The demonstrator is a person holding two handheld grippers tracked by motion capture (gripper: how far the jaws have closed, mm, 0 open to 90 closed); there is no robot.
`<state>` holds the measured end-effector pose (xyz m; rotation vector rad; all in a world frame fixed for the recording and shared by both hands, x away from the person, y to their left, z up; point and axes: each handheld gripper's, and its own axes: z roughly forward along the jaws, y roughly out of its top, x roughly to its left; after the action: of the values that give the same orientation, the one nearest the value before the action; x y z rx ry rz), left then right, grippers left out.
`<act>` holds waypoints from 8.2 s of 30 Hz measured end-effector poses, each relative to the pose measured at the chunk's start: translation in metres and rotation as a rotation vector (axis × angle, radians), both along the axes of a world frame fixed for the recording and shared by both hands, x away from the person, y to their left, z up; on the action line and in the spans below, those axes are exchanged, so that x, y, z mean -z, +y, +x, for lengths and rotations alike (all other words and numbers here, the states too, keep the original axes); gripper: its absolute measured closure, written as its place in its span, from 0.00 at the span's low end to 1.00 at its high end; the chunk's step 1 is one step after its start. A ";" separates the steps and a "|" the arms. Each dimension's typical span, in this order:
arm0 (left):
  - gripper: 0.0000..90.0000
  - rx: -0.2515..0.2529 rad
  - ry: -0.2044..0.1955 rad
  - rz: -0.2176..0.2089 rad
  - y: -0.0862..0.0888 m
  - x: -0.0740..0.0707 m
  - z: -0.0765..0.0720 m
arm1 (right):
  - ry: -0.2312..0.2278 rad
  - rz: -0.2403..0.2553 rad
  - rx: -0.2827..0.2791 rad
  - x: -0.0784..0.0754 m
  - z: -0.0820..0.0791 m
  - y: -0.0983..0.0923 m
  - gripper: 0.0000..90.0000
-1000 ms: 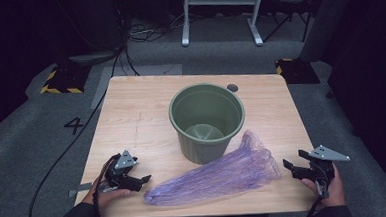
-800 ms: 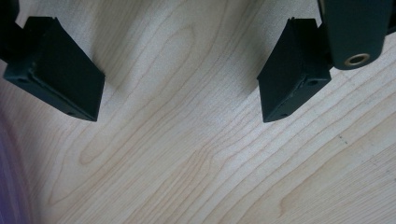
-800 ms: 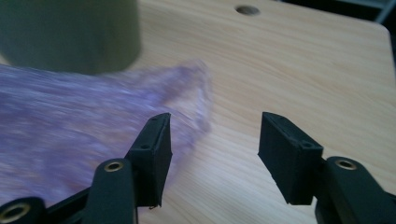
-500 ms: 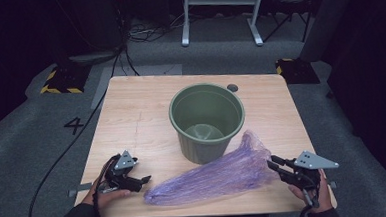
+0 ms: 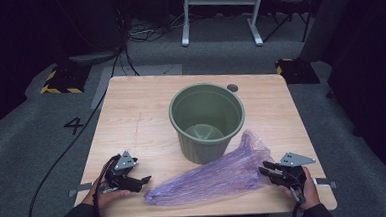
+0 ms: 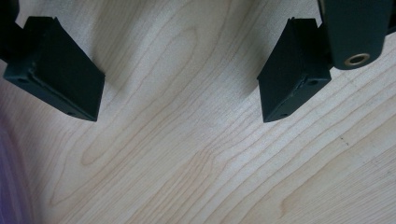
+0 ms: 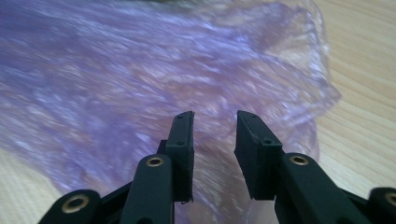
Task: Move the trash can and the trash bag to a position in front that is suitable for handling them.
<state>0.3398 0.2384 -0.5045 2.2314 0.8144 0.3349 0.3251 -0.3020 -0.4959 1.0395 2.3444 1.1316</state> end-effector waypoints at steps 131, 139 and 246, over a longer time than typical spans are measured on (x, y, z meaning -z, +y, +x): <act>0.14 -0.002 0.001 0.005 -0.007 0.000 -0.001 | -0.032 -0.051 -0.048 -0.007 -0.023 0.049 0.68; 0.14 -0.010 0.004 0.000 -0.009 0.000 -0.002 | -0.019 -0.064 0.018 0.001 -0.007 0.037 0.68; 0.09 -0.007 0.011 0.010 -0.025 0.000 -0.003 | 0.033 -0.034 0.241 0.005 0.082 0.012 0.39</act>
<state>0.3367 0.2133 -0.5048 2.2419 0.8280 0.3315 0.4068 -0.2895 -0.5011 1.2965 2.1822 0.9876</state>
